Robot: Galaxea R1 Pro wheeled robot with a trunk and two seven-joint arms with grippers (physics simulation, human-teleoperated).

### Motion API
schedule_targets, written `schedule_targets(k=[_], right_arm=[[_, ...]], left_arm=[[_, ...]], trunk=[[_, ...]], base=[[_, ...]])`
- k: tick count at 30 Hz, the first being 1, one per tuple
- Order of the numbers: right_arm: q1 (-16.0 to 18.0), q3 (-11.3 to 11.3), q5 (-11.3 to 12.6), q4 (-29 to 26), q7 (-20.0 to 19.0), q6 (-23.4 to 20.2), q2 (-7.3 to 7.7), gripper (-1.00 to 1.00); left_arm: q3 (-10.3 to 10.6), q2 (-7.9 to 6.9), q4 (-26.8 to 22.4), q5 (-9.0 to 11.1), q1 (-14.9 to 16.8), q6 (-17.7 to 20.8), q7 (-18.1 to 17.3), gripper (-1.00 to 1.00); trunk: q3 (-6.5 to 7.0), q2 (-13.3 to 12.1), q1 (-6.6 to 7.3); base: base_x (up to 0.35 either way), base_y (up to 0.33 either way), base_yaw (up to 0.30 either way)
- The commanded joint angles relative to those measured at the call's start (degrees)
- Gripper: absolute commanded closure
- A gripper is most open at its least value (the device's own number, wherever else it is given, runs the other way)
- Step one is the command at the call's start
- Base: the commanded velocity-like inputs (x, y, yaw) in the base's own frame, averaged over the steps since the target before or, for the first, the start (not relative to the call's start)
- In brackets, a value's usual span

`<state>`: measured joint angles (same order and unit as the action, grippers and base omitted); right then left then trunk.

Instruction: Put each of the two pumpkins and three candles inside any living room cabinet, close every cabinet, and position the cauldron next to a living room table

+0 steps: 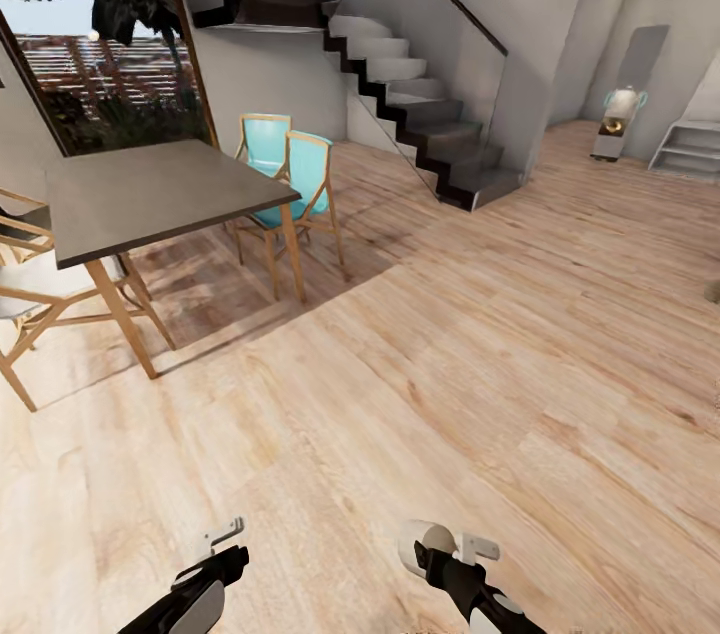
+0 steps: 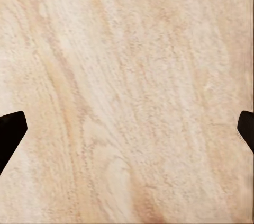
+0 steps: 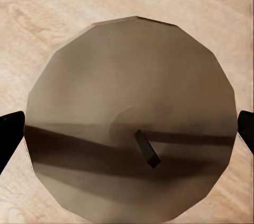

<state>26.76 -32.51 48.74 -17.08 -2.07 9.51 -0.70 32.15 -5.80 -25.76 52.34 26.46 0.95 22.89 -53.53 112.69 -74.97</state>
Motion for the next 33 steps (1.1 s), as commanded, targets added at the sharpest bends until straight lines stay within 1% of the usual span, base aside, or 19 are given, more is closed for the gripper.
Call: schedule_targets(k=[1,33], right_arm=[[0.1,-0.4,0.6,0.1,-0.2,0.3,-0.01,1.00],[0.1,-0.4,0.6,0.1,-0.2,0.3,-0.01,1.00]], left_arm=[[0.5,-0.09,-0.2,0.4,0.0,0.1,0.5,-1.00],[0.4,-0.09,-0.2,0.5,0.0,0.2,0.5,-1.00]], trunk=[[-0.04,0.0,0.01],[-0.04,0.0,0.01]], base=[[0.000,0.000,-0.281],[0.003,0.000,-0.281]])
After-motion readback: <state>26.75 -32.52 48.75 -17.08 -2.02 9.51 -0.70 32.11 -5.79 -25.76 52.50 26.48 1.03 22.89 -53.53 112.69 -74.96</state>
